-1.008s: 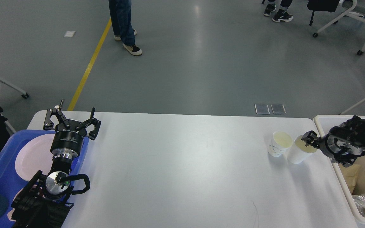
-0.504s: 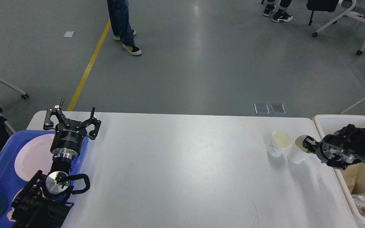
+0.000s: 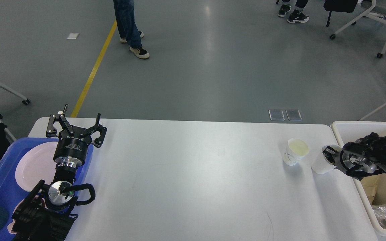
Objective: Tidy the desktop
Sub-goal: 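Lift the white paper cup and drop it into the white bin, then raise the right gripper out of the bin above the last cup, then lower the right gripper onto the last white paper cup and grasp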
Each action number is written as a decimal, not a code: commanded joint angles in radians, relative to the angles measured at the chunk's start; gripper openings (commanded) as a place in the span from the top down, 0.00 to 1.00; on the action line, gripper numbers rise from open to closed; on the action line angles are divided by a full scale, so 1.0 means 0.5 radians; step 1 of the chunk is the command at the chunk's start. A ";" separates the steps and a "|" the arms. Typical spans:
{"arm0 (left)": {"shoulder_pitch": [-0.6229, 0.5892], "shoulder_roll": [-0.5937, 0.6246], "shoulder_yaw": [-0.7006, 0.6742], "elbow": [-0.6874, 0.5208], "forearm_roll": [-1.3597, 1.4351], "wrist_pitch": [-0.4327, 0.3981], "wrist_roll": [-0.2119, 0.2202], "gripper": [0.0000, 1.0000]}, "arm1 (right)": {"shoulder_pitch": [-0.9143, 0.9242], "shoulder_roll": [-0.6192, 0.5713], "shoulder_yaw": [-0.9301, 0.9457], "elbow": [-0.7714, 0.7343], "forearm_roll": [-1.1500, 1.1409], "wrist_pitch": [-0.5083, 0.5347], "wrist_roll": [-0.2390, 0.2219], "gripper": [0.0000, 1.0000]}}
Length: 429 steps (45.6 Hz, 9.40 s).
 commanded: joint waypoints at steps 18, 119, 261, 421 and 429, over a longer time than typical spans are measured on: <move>0.000 0.000 0.000 0.000 0.000 0.000 0.001 0.04 | 0.883 -0.508 -0.450 0.685 0.029 0.644 -0.009 1.00; 0.003 0.000 0.000 0.000 0.000 0.000 0.001 0.04 | -0.957 -0.109 0.062 -0.953 0.022 -0.331 0.010 1.00; 0.003 0.000 0.000 0.000 0.000 0.000 0.001 0.04 | 3.056 0.032 -0.812 1.995 -0.057 1.653 -0.101 0.00; 0.003 0.000 0.000 0.000 0.000 0.000 0.001 0.04 | 0.628 0.045 -0.211 0.568 0.029 0.347 -0.128 1.00; 0.003 0.000 0.000 0.000 0.000 0.000 0.001 0.04 | 1.236 -0.026 -0.606 0.952 0.022 0.626 -0.122 1.00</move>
